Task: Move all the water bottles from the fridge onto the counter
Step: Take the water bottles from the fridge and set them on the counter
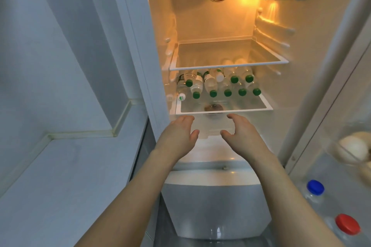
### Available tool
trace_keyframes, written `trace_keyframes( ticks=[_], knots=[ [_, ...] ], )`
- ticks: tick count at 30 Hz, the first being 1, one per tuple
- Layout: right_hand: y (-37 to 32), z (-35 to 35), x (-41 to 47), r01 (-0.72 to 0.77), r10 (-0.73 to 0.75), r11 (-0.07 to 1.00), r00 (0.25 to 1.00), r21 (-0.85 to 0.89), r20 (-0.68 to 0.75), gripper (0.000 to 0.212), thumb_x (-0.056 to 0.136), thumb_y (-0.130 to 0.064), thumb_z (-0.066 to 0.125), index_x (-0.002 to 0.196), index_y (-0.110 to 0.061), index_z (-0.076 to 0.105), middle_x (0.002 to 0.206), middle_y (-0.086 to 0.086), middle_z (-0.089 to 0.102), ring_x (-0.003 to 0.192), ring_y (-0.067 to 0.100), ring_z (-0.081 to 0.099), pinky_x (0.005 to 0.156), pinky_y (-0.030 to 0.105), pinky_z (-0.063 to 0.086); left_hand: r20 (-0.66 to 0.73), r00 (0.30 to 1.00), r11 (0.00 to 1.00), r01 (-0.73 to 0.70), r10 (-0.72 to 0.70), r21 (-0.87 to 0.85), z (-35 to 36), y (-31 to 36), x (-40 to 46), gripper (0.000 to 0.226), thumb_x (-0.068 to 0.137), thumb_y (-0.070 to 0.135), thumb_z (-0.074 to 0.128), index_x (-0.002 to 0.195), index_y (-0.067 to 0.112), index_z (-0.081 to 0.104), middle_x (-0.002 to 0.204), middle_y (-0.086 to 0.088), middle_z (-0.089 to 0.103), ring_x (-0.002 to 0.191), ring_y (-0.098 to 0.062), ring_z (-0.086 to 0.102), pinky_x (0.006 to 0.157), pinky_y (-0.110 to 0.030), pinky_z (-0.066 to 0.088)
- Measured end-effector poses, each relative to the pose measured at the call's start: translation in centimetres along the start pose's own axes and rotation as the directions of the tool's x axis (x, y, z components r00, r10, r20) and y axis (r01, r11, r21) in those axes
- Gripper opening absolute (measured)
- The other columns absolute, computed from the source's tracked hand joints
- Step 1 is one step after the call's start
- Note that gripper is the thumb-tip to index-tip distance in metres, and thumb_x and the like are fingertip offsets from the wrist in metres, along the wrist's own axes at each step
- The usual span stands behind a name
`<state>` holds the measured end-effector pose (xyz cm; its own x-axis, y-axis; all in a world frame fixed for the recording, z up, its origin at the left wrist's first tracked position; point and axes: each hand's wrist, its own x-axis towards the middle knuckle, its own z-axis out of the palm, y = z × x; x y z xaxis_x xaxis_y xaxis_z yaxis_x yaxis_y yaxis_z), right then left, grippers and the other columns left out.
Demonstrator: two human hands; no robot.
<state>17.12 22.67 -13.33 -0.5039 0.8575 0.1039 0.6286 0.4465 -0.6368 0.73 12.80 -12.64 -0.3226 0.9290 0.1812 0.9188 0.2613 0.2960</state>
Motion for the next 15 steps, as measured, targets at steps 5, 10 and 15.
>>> trace_keyframes(
  ticks=[5, 10, 15],
  knots=[
    [1.6, -0.3, 2.7, -0.030, 0.031, 0.999, 0.999, 0.022, -0.009, 0.058, 0.092, -0.027, 0.059, 0.145, -0.017, 0.038, 0.148, 0.002, 0.041, 0.136, 0.021, 0.038, 0.111, 0.035, 0.032, 0.006, 1.000, 1.000, 0.024, -0.024, 0.000, 1.7, 0.9, 3.2, 0.042, 0.099, 0.036, 0.047, 0.135, 0.016, 0.045, 0.137, -0.003, 0.050, 0.119, -0.022, 0.052, 0.095, -0.035, 0.044],
    [2.8, -0.7, 6.0, -0.054, 0.055, 0.998, 0.998, 0.029, -0.029, 0.058, 0.092, -0.028, 0.059, 0.145, -0.018, 0.037, 0.149, 0.002, 0.040, 0.136, 0.021, 0.038, 0.109, 0.036, 0.034, -0.018, 0.999, 0.999, 0.047, -0.047, -0.005, 2.4, 1.0, 7.3, 0.042, 0.099, 0.035, 0.047, 0.134, 0.013, 0.046, 0.134, -0.007, 0.052, 0.118, -0.025, 0.053, 0.095, -0.038, 0.047],
    [3.0, -0.7, 9.3, -0.072, 0.075, 0.996, 0.996, 0.047, -0.046, 0.056, 0.093, -0.027, 0.059, 0.144, -0.017, 0.038, 0.148, 0.002, 0.042, 0.134, 0.021, 0.040, 0.108, 0.036, 0.036, -0.029, 0.993, 0.993, 0.117, -0.117, 0.004, 3.2, 0.4, 11.8, 0.038, 0.098, 0.033, 0.047, 0.130, 0.013, 0.048, 0.129, -0.007, 0.056, 0.112, -0.025, 0.056, 0.089, -0.036, 0.047]
  ],
)
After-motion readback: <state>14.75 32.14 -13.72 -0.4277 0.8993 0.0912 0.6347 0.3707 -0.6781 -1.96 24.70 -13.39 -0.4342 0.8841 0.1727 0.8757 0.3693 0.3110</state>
